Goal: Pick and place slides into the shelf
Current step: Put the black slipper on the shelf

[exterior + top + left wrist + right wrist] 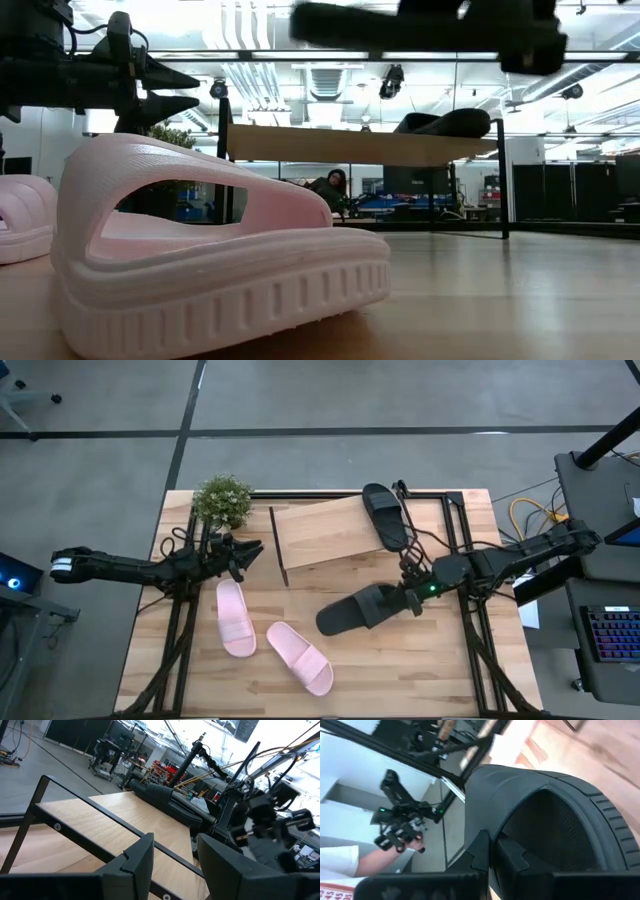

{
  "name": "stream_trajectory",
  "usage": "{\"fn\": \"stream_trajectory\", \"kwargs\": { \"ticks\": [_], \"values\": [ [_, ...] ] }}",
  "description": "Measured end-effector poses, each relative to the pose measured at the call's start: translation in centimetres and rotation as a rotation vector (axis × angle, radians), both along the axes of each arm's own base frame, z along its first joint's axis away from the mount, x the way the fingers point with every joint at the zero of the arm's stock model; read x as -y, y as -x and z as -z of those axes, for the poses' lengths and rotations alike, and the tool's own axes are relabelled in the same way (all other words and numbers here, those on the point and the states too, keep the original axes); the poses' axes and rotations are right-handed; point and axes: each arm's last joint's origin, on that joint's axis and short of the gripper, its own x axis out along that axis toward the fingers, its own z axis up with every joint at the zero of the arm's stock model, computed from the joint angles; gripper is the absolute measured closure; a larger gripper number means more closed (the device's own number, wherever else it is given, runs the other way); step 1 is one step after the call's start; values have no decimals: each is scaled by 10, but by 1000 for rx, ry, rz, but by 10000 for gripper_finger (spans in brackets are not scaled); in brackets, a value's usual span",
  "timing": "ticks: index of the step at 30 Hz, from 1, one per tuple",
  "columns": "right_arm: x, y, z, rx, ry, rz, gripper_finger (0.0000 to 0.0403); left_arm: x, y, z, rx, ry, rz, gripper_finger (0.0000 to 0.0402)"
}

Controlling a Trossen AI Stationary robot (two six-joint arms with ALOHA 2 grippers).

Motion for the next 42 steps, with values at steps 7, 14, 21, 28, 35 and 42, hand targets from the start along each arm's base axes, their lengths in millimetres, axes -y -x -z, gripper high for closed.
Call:
{"fn": "stream_trajectory", "kwargs": {
  "ticks": [7, 14, 21, 28, 35, 42],
  "values": [
    [1, 2, -33, -32, 108, -36, 394, 0, 0, 0, 0, 0, 0, 265],
    [7, 15, -73, -108, 227, -37, 394, 0, 0, 0, 0, 0, 0, 265],
    [15, 18, -111, -134, 355, -48, 394, 0, 0, 0, 0, 0, 0, 265],
    [24, 9, -129, -233, 475, -75, 394, 0, 0, 0, 1, 1, 0, 265],
    [33, -8, -141, -285, 556, -141, 394, 0, 0, 0, 1, 1, 1, 265],
    [51, -22, -154, -341, 606, -222, 394, 0, 0, -1, 3, 2, 0, 265]
  ]
}}
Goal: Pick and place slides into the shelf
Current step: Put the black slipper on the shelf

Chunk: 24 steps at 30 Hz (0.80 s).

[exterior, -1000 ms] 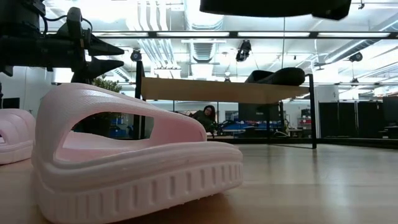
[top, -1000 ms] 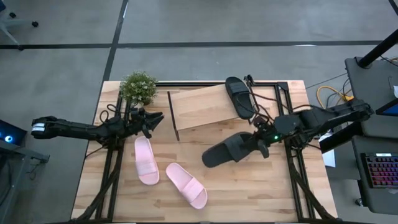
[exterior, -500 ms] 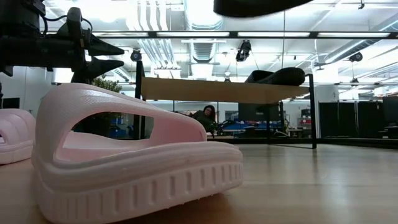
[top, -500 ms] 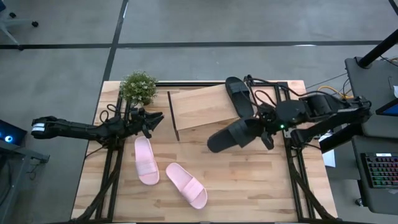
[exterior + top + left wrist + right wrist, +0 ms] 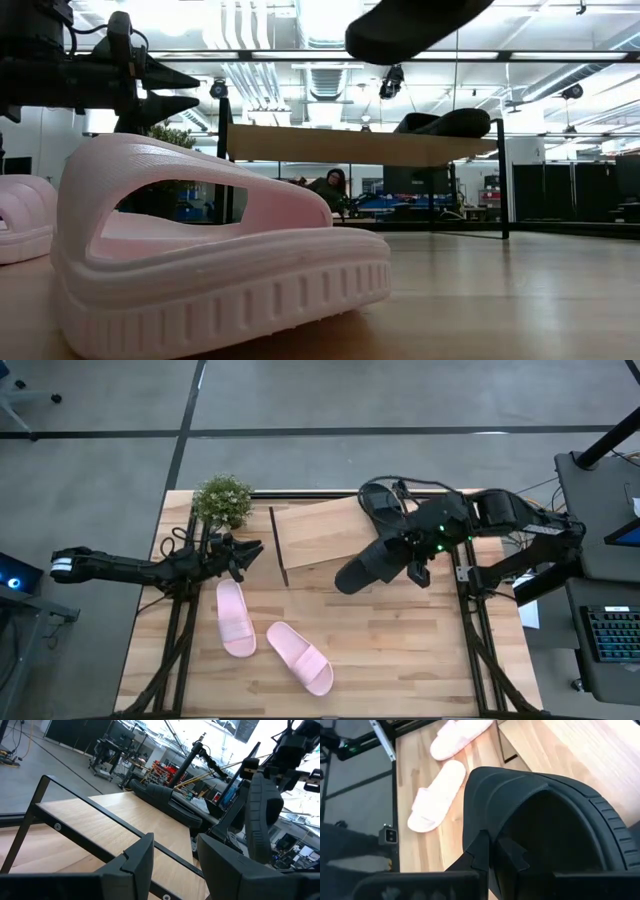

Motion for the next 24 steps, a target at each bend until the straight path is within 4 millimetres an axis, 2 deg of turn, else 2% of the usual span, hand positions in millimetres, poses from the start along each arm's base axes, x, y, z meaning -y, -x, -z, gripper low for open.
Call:
{"fn": "stream_trajectory", "kwargs": {
  "ticks": [14, 24],
  "values": [
    [43, -21, -35, -125, 104, -135, 394, 0, 0, 0, 1, 2, 0, 265],
    [73, -31, -47, -66, 150, -139, 394, 0, 0, 0, 2, 2, 1, 265]
  ]
}}
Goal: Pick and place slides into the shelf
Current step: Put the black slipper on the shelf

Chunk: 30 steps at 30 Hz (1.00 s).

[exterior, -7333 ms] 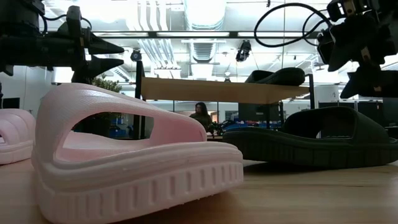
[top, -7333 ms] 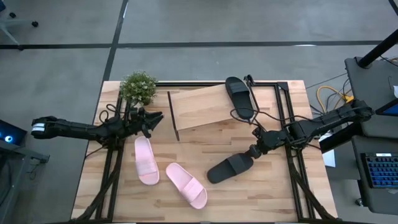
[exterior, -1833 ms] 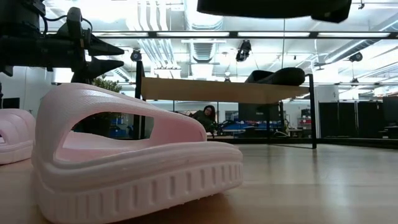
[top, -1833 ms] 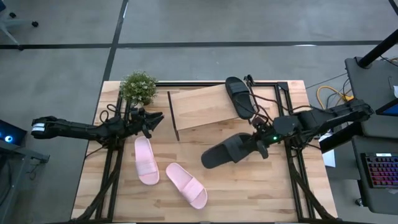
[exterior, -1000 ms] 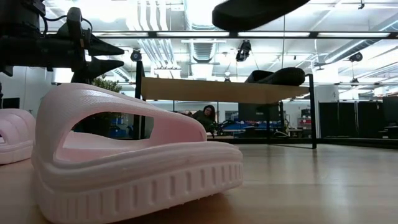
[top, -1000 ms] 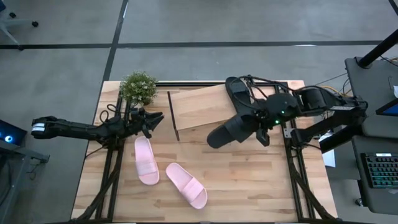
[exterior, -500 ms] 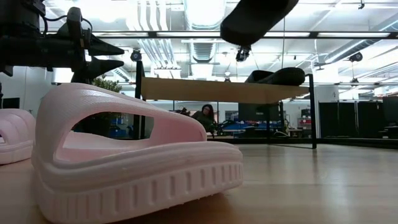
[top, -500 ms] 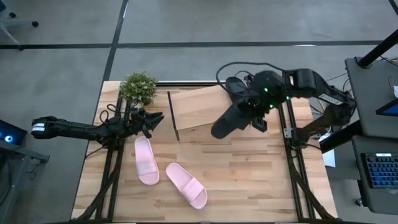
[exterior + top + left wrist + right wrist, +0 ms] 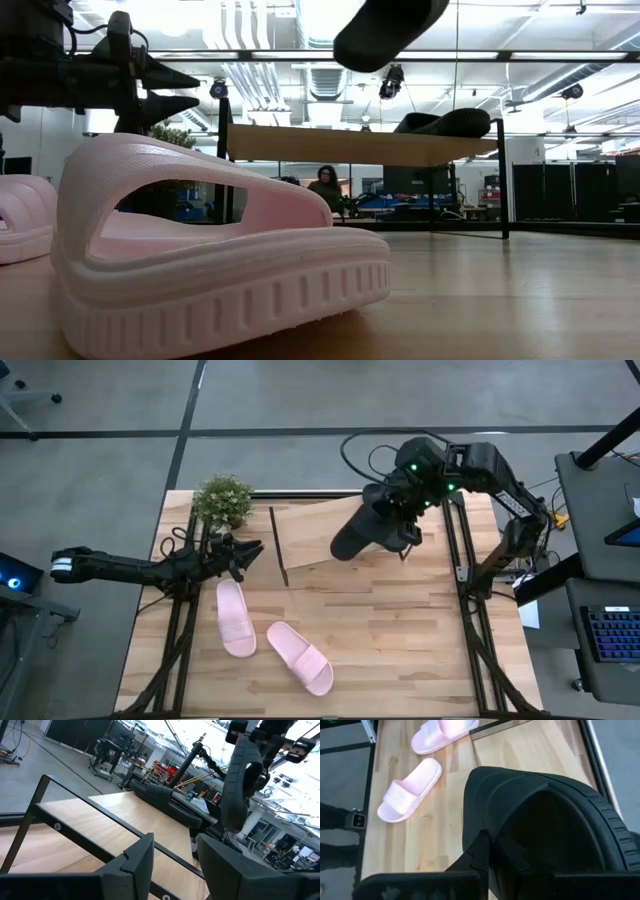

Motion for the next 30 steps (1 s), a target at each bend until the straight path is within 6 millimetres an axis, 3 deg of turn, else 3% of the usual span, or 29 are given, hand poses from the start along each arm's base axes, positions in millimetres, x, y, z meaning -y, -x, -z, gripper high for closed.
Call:
{"fn": "stream_trajectory", "kwargs": {
  "ticks": [11, 22, 26, 30],
  "values": [
    [3, 4, -2, 13, 3, 0, 394, 0, -1, -5, 36, 19, 15, 265],
    [4, 1, -1, 6, -13, 13, 394, 3, -25, -54, 71, -120, 144, 263],
    [4, 1, -1, 6, -16, 15, 394, 5, -39, -77, 85, -187, 218, 234],
    [3, 1, -1, 7, -20, 15, 394, 5, -53, -97, 81, -192, 240, 171]
  ]
}}
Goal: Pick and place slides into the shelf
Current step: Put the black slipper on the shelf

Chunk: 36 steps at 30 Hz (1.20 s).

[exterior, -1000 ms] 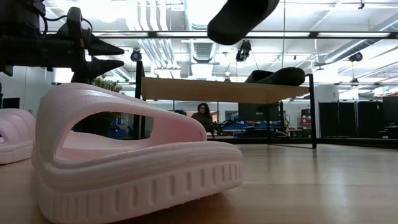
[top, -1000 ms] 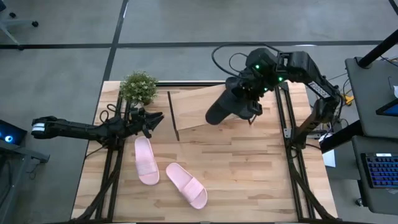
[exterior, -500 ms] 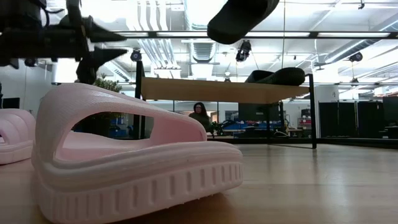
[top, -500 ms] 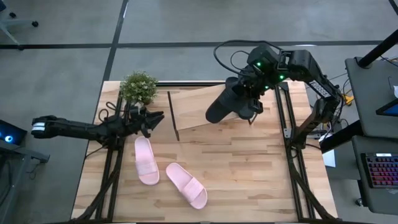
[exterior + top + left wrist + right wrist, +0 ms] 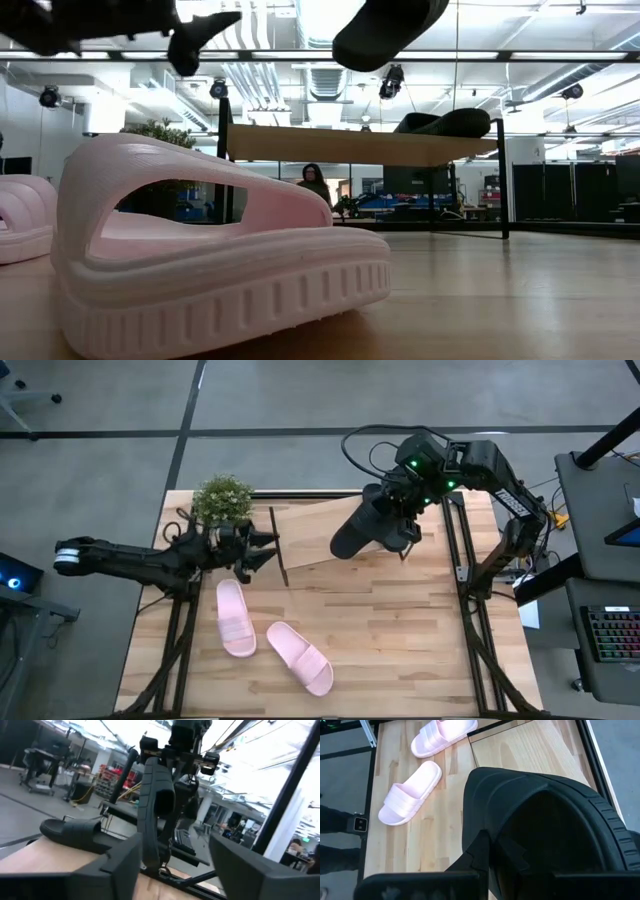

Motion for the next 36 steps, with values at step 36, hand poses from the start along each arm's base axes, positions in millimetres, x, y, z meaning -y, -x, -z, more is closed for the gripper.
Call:
{"fn": "stream_trajectory", "kwargs": {
  "ticks": [36],
  "values": [
    [-6, -2, 0, 24, -80, -78, 394, -5, -123, -16, -317, -76, 138, 104]
  ]
}}
